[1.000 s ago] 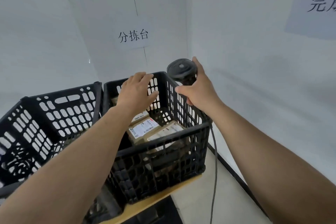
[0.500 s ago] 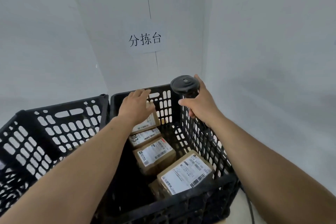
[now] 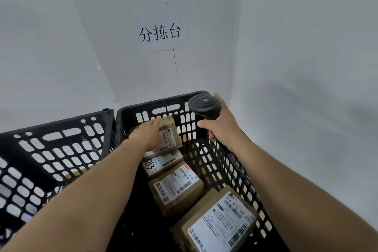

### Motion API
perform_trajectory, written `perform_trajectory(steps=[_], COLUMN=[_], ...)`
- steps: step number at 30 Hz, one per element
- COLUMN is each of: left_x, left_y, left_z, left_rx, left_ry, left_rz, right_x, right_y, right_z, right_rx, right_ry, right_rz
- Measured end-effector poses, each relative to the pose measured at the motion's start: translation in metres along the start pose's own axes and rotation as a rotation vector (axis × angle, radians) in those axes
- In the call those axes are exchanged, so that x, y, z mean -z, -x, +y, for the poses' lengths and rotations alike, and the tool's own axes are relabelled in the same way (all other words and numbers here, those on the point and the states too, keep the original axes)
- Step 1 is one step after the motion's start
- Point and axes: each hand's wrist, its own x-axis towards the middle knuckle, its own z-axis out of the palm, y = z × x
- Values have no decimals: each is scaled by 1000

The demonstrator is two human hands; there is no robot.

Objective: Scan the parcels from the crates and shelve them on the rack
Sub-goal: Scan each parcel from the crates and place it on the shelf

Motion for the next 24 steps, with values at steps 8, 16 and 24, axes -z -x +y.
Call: perform_trajectory(steps=[8, 16, 24], left_x=[-8, -16, -5], left_y=[-18, -24, -20], left_z=[-4, -11, -17], left_rx=[-39, -120, -162], left_ry=[-199, -151, -368], left_rz=[34, -129, -87], right_x=[-10, -8, -10], right_y=[-15, -16, -14], right_z=[16, 21, 18], right_rx=[-33, -38, -9], right_ry=[2, -19, -11], right_rz=[-9, 5, -14])
